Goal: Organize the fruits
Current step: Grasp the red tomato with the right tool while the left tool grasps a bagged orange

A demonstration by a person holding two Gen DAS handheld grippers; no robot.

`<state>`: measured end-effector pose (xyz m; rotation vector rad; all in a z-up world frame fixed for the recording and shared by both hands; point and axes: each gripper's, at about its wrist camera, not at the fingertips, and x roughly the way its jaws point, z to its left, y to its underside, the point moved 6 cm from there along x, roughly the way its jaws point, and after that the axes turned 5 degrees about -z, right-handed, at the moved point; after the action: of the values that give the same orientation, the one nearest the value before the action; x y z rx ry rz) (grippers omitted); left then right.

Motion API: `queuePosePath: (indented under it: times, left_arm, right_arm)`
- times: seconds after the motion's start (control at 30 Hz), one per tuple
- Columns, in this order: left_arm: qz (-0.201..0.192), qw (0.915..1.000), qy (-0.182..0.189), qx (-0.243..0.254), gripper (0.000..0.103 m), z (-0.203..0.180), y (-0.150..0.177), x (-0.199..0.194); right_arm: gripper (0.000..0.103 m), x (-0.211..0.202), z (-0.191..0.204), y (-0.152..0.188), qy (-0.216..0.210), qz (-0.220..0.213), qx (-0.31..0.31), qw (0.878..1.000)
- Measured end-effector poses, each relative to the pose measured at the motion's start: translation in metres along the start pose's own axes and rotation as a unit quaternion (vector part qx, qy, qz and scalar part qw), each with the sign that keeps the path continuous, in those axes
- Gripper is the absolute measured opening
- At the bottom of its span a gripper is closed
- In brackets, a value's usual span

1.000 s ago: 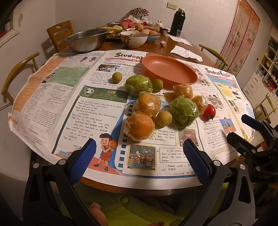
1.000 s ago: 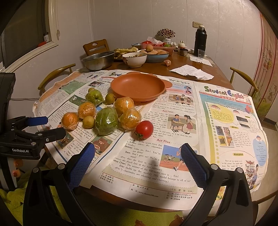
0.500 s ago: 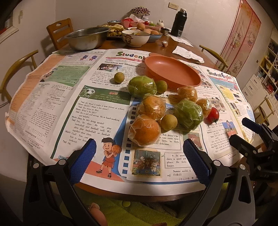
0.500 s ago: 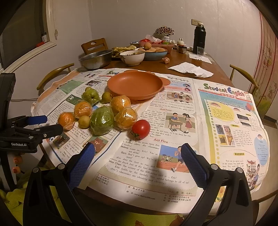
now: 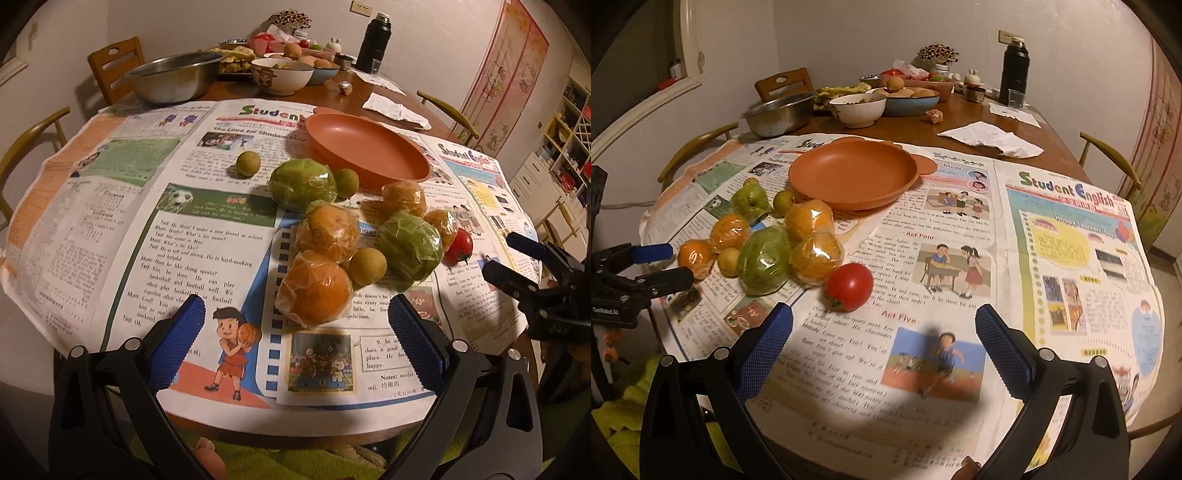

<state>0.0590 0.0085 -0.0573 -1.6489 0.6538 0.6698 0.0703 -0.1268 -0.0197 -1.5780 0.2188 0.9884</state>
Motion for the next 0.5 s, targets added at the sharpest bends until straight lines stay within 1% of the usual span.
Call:
queuePosePath:
  times: [0.03,0.1,0.17,0.23,0.3,0.43,0.47,0.5]
  left_arm:
    - [-0.003,1.0,0.001,0.004,0.085,-0.001,-0.002,0.0]
    - [-0.006,0.9999,0.0,0.008,0.079,-0.001,-0.004,0.001]
    - [-0.005,0.9999,0.001,0.01,0.071,-0.001,-0.006,0.004]
    - [-0.004,0.9999,0.006,0.014,0.06,-0.001,-0.007,0.006]
    - [-0.002,0.9998,0.01,0.015,0.058,-0.002,-0.008,0.008]
    - [0.003,0.9996,0.02,0.018,0.047,-0.005,-0.008,0.012]
    - [0.005,0.9996,0.022,0.018,0.045,-0.006,-0.008,0.013]
    - [0.006,0.9995,0.024,0.019,0.043,-0.006,-0.008,0.015]
  right_arm:
    - [0.099,0.001,0.0,-0.001,-0.003,0.0,-0.005,1.0]
    - [0.099,0.005,-0.001,-0.005,-0.007,0.0,-0.011,1.0]
    - [0.099,0.01,-0.002,-0.007,-0.012,0.002,-0.016,1.0]
    - [0.098,0.014,-0.003,-0.008,-0.02,0.005,-0.019,1.0]
    - [0.098,0.017,-0.003,-0.006,-0.027,0.009,-0.021,0.999]
    - [0.096,0.022,0.0,-0.006,-0.043,0.011,-0.031,0.999]
    - [0.092,0.023,0.001,-0.006,-0.045,0.01,-0.034,0.998]
    - [0.077,0.023,0.003,-0.006,-0.048,0.011,-0.037,0.998]
